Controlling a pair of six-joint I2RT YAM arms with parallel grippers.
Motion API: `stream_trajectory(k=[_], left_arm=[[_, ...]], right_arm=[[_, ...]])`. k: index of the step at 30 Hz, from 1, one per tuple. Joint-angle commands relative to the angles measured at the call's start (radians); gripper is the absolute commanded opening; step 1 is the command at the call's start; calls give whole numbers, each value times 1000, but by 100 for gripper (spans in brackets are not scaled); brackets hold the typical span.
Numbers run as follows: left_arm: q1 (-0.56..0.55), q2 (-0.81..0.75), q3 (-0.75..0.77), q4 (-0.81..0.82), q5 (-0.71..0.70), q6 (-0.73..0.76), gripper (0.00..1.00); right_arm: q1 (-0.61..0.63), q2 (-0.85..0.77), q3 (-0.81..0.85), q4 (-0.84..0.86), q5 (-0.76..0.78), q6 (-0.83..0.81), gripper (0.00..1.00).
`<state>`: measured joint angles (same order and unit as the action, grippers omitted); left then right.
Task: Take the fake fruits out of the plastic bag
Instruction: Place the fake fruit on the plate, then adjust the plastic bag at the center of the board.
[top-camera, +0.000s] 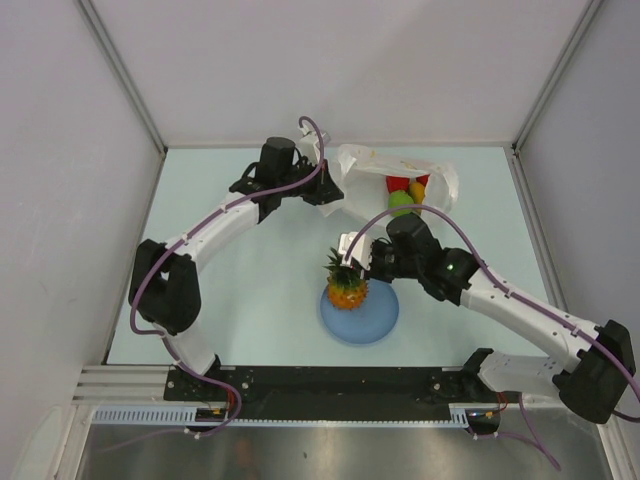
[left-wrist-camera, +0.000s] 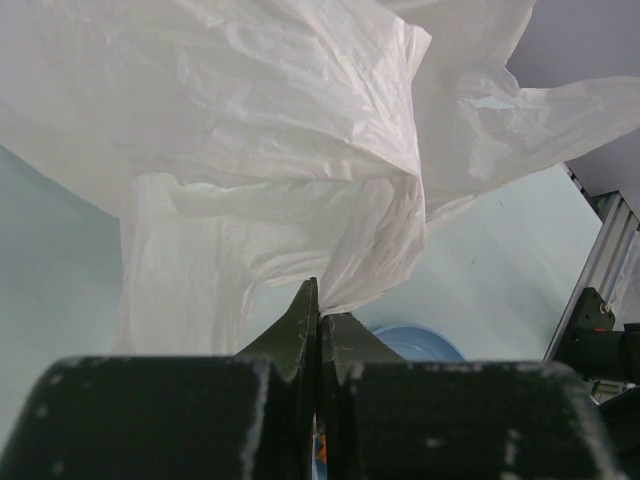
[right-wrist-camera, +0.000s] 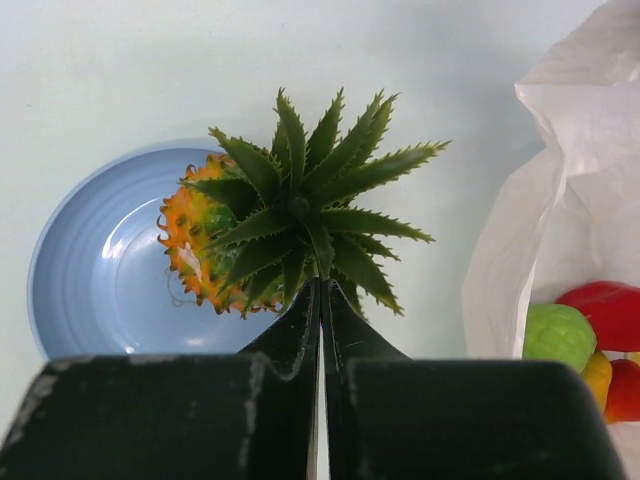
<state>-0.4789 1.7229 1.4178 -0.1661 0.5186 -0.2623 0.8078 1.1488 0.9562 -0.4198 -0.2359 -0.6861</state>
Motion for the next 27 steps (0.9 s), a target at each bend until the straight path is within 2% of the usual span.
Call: stream_trajectory(k=[1,3,4,5,6,7,8,13,17,20,23,24,27], left_arm=[[6,-2,23,14,14,-8,2],[6,0,26,11,17,-9,2],[6,1,26,10,18,-12,2],[6,3,26,8,17,-15,2],[6,3,26,8,20,-18,2],[6,4,26,7,23,-21,2],[6,4,26,13,24,-23,2],[6,6,30,7,29,-18,1],[6,12,26,0,27,-9,1],[6,7,21,4,35,-8,1],[6,9,21,2,44,-5,0],[6,9,21,-1,47,-5,0],[6,6,26,-4,54,0,0]], right_arm=[[2,-1,-11,55,-19,17,0],[2,-4,-10,53,-8,22,0],[4,-12,-11,59,4,26,33],[4,-17,-11,68,42,49,47],[7,-23,-11,79,62,63,54],[5,-44,-10,91,78,66,68],[7,-60,-8,87,95,50,73],[-15,-159,-5,65,147,62,76],[-122,-184,-7,65,127,112,76],[-205,-150,-5,154,118,209,74],[-288,-62,9,228,116,263,64],[-320,-29,16,261,113,273,57],[-367,87,24,346,110,307,46]])
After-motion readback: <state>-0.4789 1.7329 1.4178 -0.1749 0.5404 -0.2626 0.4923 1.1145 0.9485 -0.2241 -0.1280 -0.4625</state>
